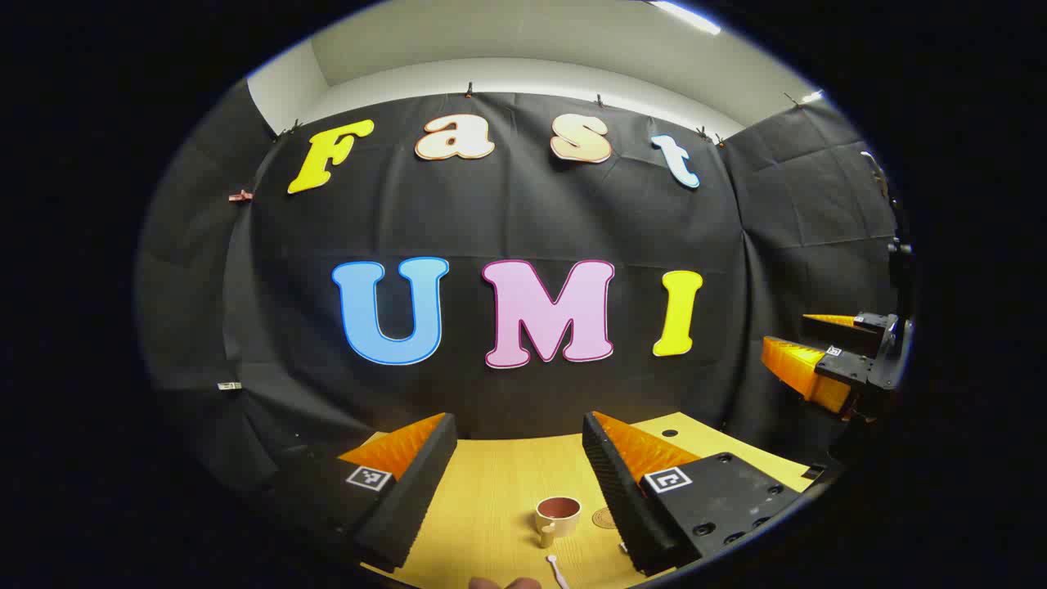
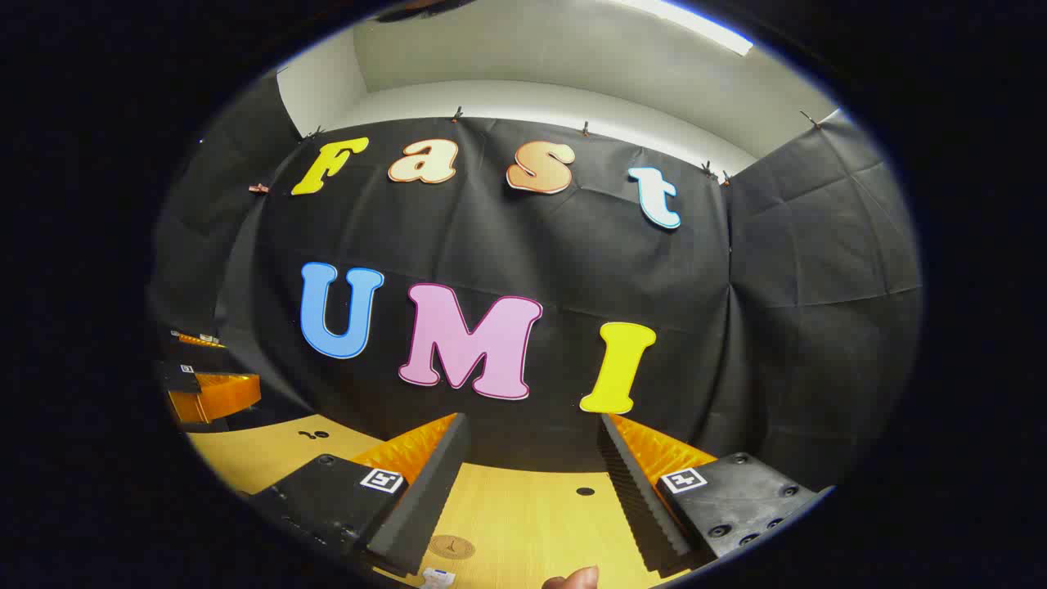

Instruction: Put the toothbrush and toothpaste on the desktop into the cup, then pick up the cup and place it on the coaster on the desktop.

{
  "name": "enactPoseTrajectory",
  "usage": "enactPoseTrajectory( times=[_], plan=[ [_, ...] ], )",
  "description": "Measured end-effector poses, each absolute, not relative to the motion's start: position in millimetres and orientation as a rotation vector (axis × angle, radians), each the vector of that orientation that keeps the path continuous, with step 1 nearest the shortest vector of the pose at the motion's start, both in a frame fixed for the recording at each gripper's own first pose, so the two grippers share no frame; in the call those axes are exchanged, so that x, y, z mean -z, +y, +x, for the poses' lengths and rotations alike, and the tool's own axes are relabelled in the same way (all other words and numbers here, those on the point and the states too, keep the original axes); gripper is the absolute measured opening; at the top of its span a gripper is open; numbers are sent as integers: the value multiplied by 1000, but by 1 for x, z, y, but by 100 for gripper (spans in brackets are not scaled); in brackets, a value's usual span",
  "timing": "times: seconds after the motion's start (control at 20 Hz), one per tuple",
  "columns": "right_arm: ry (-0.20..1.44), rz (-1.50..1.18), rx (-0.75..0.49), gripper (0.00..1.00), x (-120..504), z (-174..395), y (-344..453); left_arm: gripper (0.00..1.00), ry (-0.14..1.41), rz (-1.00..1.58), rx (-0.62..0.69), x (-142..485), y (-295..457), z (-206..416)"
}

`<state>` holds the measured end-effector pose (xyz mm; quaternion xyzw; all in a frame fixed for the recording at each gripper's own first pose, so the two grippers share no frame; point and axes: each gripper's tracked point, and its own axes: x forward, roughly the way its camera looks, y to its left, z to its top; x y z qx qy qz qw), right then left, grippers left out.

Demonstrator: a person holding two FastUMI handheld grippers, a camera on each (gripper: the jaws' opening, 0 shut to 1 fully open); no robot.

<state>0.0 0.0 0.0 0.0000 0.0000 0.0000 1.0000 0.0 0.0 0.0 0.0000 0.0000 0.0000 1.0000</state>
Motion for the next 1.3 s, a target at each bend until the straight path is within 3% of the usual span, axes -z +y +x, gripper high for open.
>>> enactPoseTrajectory(
  times=[0.55, 0.6, 0.65, 0.85, 1.3],
  plan=[
    [3, -9, -16, 97, 5, 4, 7, 96, 9, 4, -9, 6, 6, 1],
    [6, -10, -17, 89, 6, 5, 8, 96, 13, 3, -9, 6, 7, 1],
    [9, -11, -19, 97, 8, 5, 9, 96, 16, 3, -10, 8, 7, 1],
    [37, -17, -32, 100, 17, 5, 15, 96, 33, -3, -13, 15, 10, 1],
    [255, -29, -116, 97, 96, -25, 55, 96, 143, 9, -10, 63, 20, -18]
  ],
)
